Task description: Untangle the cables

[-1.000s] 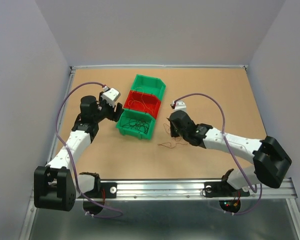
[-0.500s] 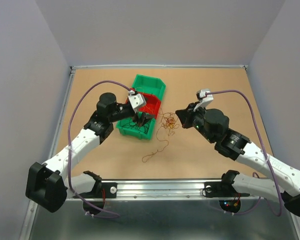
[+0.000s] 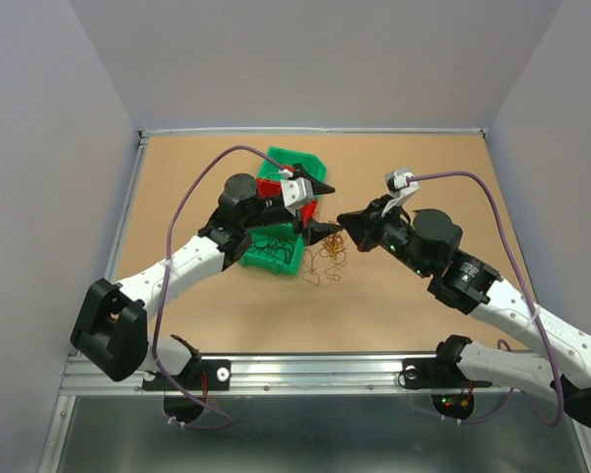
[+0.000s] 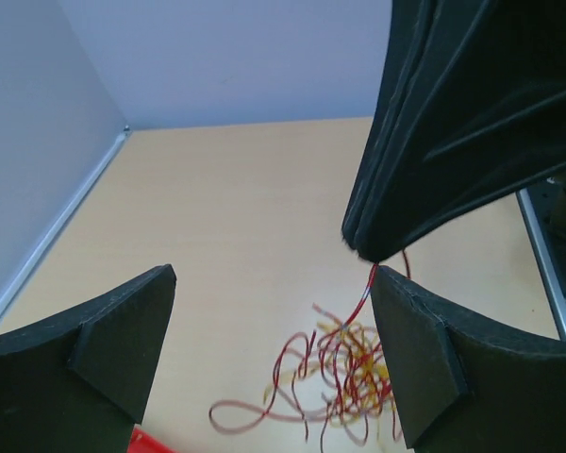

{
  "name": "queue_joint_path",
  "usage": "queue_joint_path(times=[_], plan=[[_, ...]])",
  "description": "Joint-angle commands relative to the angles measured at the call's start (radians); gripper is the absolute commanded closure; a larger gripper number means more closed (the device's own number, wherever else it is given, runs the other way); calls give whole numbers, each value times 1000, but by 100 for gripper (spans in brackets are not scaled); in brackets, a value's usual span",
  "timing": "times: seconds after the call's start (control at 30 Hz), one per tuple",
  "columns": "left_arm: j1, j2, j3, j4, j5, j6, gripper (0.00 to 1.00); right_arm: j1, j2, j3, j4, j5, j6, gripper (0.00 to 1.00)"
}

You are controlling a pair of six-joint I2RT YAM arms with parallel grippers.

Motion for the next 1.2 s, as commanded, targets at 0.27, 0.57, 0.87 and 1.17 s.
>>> queue_joint_path(times=[0.27,0.57,0.87,1.17], plan=[[-63,-22,11,123,34,-18,81,8,-78,-16,53,-63,5,99],[-63,-87,37,71,-10,-79,100,8,-197,-329,343,-4,-98,23],[-68,-30,189,37,114,-246,100,8,24,-401,599,-72,-207,21],[-65,-41,537,-250,-190,-141,100,8,272,-597,860,41,-38,94]])
